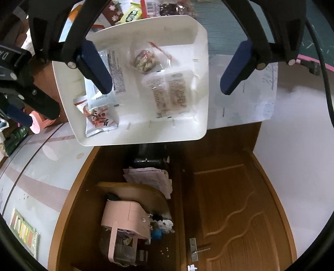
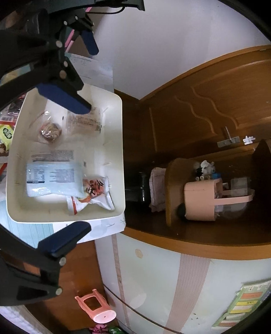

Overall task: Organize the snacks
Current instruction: 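Carry both clear bags over the white tray and release them inside, then move both tools back from the tray toward the remaining snacks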

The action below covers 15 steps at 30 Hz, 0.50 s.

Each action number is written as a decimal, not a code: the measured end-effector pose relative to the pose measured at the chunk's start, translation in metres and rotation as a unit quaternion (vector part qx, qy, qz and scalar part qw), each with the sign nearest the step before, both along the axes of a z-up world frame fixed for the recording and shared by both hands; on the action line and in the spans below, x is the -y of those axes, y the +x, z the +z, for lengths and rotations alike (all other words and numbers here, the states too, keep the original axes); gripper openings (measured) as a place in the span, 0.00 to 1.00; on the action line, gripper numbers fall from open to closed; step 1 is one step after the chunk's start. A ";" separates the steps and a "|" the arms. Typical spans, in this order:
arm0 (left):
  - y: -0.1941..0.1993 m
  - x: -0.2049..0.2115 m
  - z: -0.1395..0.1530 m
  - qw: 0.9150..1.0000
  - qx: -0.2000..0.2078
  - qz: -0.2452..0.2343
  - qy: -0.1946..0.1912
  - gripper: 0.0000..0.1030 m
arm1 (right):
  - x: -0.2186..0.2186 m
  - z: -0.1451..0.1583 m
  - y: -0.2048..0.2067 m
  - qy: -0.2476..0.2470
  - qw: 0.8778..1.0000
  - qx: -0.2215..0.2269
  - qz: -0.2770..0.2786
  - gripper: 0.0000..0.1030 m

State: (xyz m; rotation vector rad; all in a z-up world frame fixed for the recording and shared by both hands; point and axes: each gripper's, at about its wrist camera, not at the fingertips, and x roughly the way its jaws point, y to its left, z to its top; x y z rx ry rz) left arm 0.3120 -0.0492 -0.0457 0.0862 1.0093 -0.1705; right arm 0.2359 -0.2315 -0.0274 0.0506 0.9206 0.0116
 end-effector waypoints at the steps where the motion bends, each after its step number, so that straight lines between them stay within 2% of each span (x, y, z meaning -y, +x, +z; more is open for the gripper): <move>1: -0.001 -0.001 0.000 1.000 0.001 0.000 0.003 1.00 | 0.000 0.000 0.000 0.002 1.000 0.000 0.000 1.00; 15: -0.018 0.000 0.010 1.000 -0.001 -0.002 0.006 1.00 | 0.000 0.005 -0.017 0.019 1.000 0.001 0.004 1.00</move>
